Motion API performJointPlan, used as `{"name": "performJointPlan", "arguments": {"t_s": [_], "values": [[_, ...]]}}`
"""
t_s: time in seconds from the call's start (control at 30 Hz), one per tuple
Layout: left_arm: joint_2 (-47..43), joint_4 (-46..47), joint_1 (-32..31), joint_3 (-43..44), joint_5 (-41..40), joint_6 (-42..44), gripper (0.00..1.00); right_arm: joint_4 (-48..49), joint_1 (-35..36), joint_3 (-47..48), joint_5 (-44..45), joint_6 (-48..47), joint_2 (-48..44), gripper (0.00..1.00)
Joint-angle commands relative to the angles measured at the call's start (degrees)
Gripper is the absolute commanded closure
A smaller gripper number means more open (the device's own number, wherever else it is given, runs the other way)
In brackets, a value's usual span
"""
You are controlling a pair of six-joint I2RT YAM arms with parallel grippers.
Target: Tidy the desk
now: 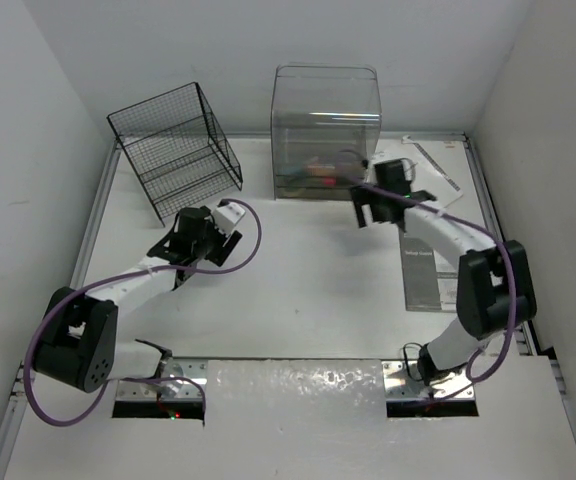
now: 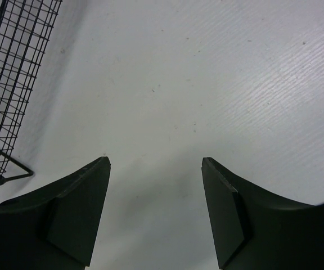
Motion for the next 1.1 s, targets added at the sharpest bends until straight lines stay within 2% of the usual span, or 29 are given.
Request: {"name": "performJointPlan", "arguments": {"t_s": [0.0,0.03,0.1,0.13,0.2,0.33,0.6,0.93,1.07], "values": [[-1.33,-0.23,0.68,2.30,2.99,-0.84,0.36,-13.46,-11.91,-1.02,-12.70,8.10,-1.98,0.08],[-1.94,-0.41,0.68,2.21,3.79,-0.92,0.36,-12.76,-18.73,-2.60,-14.63,10.11,-1.80,0.06],[-2.91,-1.11,0.60,2.21,5.45,-1.10,0.36,-11.97,-24.84,-4.45,-20.88,11.79,-1.02,0.03],[-3.09,-1.20,0.60,2.21,5.72,-1.10,0.36,-11.27,-28.52,-4.89,-21.59,11.97,-0.23,0.01],[-3.35,-1.38,0.60,2.12,6.16,-1.01,0.36,-11.35,-31.53,-4.99,-19.06,11.63,1.18,0.01],[-3.18,-1.55,0.60,2.12,6.95,-1.01,0.36,-13.98,-33.56,-1.65,-8.17,9.08,3.64,0.01],[-3.09,-2.43,0.60,2.65,9.06,-0.92,0.36,-13.55,-41.03,-0.50,-0.42,6.54,7.33,0.01],[-2.21,-3.31,0.60,4.14,10.65,-0.75,0.35,-10.03,-43.14,1.17,-9.11,-1.20,16.30,0.01],[-1.51,-5.24,0.60,5.10,11.00,-1.01,0.35,-11.43,-43.14,2.75,-19.37,-4.72,20.51,0.03]]}}
